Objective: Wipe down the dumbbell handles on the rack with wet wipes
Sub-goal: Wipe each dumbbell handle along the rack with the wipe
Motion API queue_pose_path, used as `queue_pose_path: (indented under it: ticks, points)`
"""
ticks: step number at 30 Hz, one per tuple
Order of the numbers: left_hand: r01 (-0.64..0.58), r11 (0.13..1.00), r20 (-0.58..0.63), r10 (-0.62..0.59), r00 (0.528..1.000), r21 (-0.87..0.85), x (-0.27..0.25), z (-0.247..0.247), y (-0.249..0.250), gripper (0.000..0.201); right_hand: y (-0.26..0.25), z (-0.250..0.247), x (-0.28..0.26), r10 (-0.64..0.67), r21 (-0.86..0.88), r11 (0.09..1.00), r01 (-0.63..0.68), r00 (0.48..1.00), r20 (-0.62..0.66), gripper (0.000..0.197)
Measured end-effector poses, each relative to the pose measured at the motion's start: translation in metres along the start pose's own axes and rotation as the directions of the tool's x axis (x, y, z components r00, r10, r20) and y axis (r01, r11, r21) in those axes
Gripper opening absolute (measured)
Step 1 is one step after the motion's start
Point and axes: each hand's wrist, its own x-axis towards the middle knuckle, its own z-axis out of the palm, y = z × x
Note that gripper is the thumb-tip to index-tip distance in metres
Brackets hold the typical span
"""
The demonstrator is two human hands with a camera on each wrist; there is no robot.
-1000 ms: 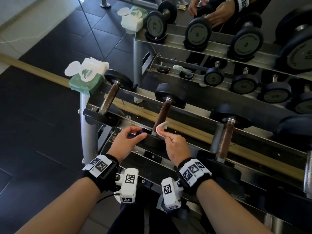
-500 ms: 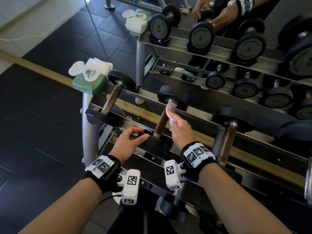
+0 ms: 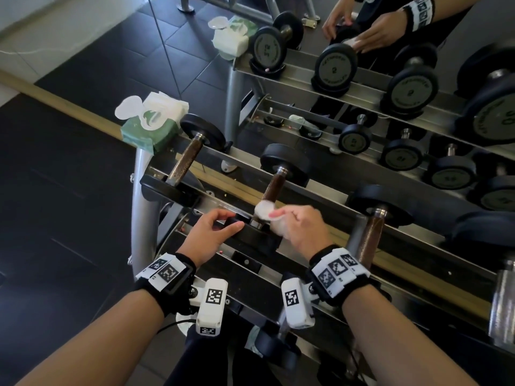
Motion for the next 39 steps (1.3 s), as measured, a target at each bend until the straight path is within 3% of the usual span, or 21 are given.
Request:
queue_pose_path:
  ticks: [2, 4, 7, 10, 11, 15, 18, 19, 22, 25, 27, 29, 30, 32, 35, 36, 39]
  points:
    - [-0.009, 1.000, -0.013, 0.009, 1.000, 0.004, 0.000, 0.001, -0.003, 0.038, -0.011, -0.014, 0.006, -0.096, 0.007, 0.995, 0.098, 0.985, -0.141, 0.036]
    - [-0.010, 1.000, -0.039, 0.010, 0.999, 0.006, 0.000, 0.002, -0.006, 0.036, -0.022, -0.023, 0.018, -0.234, -0.052, 0.972, 0.229, 0.963, -0.137, 0.038]
    - [0.001, 1.000, -0.049, 0.000, 0.999, 0.007, 0.002, 0.003, -0.008, 0.036, -0.029, -0.026, 0.044, -0.325, -0.286, 0.893, 0.347, 0.938, 0.123, 0.041]
    - [0.007, 1.000, -0.053, -0.006, 0.999, 0.009, 0.003, 0.002, -0.009, 0.038, -0.018, -0.016, 0.057, -0.273, -0.612, 0.591, 0.525, 0.845, 0.461, 0.048]
    - [0.005, 1.000, -0.055, -0.004, 0.998, 0.013, 0.003, 0.002, -0.010, 0.038, -0.012, -0.014, 0.059, -0.261, -0.646, 0.507, 0.571, 0.816, 0.516, 0.050]
    - [0.021, 1.000, -0.082, -0.020, 0.996, 0.007, 0.003, 0.002, -0.013, 0.040, -0.003, -0.010, 0.052, -0.317, -0.596, 0.480, 0.644, 0.760, 0.567, 0.052]
    - [0.015, 1.000, -0.096, -0.016, 0.995, -0.012, 0.004, 0.002, -0.013, 0.031, 0.001, -0.007, 0.043, -0.284, -0.597, 0.398, 0.696, 0.713, 0.641, 0.054]
    - [0.008, 1.000, -0.098, -0.009, 0.995, -0.015, 0.004, 0.002, -0.012, 0.030, 0.001, -0.007, 0.041, -0.236, -0.589, 0.431, 0.683, 0.716, 0.657, 0.052]
    - [-0.011, 1.000, -0.094, 0.011, 0.995, 0.005, 0.005, 0.002, -0.012, 0.030, -0.006, -0.008, 0.038, -0.159, -0.493, 0.668, 0.558, 0.754, 0.638, 0.042]
    - [-0.004, 1.000, -0.098, 0.005, 0.995, 0.007, 0.005, 0.002, -0.014, 0.030, -0.025, -0.019, 0.049, -0.077, -0.325, 0.900, 0.290, 0.840, 0.537, 0.033]
    - [0.005, 1.000, -0.113, -0.005, 0.994, 0.001, 0.005, 0.002, -0.017, 0.038, -0.038, -0.026, 0.061, -0.103, -0.145, 0.973, 0.178, 0.903, 0.417, 0.033]
    - [0.009, 1.000, -0.127, -0.010, 0.992, -0.008, 0.005, 0.001, -0.019, 0.047, -0.046, -0.032, 0.073, -0.210, -0.145, 0.957, 0.250, 0.946, 0.246, 0.033]
    - [0.011, 1.000, -0.132, -0.013, 0.991, -0.014, 0.004, 0.001, -0.020, 0.050, -0.047, -0.033, 0.077, -0.277, -0.183, 0.931, 0.315, 0.938, 0.208, 0.033]
    - [0.018, 0.999, -0.140, -0.023, 0.990, -0.033, 0.004, 0.002, -0.023, 0.056, -0.043, -0.032, 0.082, -0.342, -0.321, 0.842, 0.434, 0.889, 0.304, 0.036]
    - [0.031, 0.997, -0.148, -0.040, 0.988, -0.067, 0.005, 0.003, -0.026, 0.062, -0.020, -0.024, 0.084, -0.215, -0.585, 0.569, 0.578, 0.791, 0.573, 0.042]
    - [0.032, 0.997, -0.148, -0.043, 0.988, -0.073, 0.006, 0.003, -0.026, 0.062, -0.014, -0.022, 0.082, -0.193, -0.595, 0.540, 0.596, 0.776, 0.601, 0.043]
    - [0.033, 0.996, -0.148, -0.045, 0.988, -0.084, 0.007, 0.003, -0.028, 0.062, -0.004, -0.016, 0.073, -0.245, -0.512, 0.599, 0.615, 0.750, 0.615, 0.042]
